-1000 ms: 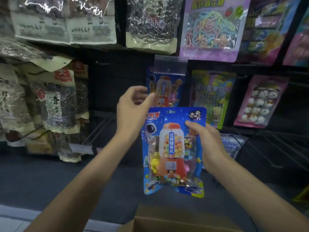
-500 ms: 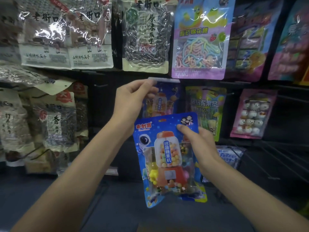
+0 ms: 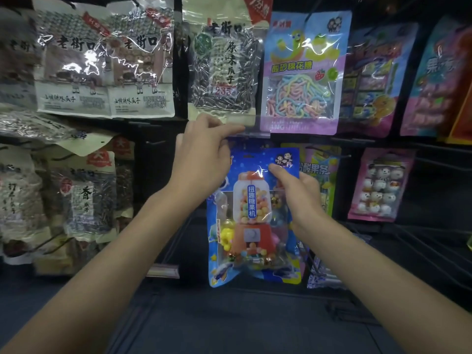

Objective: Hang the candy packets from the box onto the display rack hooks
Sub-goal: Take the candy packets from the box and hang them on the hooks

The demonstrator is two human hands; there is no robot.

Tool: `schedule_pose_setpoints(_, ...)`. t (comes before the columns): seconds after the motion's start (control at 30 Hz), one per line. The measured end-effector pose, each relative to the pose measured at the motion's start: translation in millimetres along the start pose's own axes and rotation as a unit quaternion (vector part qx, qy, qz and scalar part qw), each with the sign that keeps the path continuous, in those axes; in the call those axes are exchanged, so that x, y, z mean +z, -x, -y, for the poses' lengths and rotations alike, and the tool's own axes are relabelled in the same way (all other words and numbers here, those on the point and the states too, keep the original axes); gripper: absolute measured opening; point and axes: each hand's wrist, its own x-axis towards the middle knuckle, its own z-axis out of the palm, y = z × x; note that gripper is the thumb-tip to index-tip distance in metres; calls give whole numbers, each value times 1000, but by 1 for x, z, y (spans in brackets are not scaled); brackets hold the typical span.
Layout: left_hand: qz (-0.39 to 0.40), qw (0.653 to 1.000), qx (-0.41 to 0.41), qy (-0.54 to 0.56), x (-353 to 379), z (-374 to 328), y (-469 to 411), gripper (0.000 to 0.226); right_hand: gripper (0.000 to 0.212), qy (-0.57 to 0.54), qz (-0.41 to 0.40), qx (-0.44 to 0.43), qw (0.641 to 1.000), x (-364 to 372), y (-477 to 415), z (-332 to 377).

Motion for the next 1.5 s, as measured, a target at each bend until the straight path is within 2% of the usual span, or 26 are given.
schedule_pose_setpoints(0.07,-5,997,27,-66,-2,1,4,51,30,2,3,-2,1000,2,-4,4)
schedule_pose_setpoints(0.17,-21,991,64,-117,-1,5,9,55,41,13,6,-17,1000,7,-5,8)
schedule_pose_setpoints(0.37,-13,985,78,-151,4,11,16,60,46,1,-7,-2,1000,16,-4,8)
schedule_pose_setpoints(0.63,-10,989,71,-130,7,17,18,62,52,39,-29,-17,999,20,-9,9)
schedule_pose_setpoints(0.83,-7,992,57,-114,11,19,22,67,39,36,-45,-2,998,21,-14,2)
schedule_pose_setpoints(0.97,-13,994,57,-91,14,23,28,73,50,18,-47,15,999,21,-16,-3)
schedule_pose_setpoints(1.07,-61,996,57,-25,18,25,38,75,60,15,-37,32,999,22,-17,-6)
schedule_pose_setpoints(1.13,-101,994,28,45,24,29,47,71,61,16,-32,40,999,21,-18,-8)
schedule_pose_setpoints(1.27,-113,952,-134,249,50,41,73,77,53,9,-27,45,999,17,-16,-12)
schedule_pose_setpoints(1.43,-35,951,-198,236,73,66,103,82,50,7,-18,42,999,17,-20,-14)
schedule_pose_setpoints(1.5,-10,937,-219,273,75,72,112,83,54,14,-20,40,999,15,-22,-16)
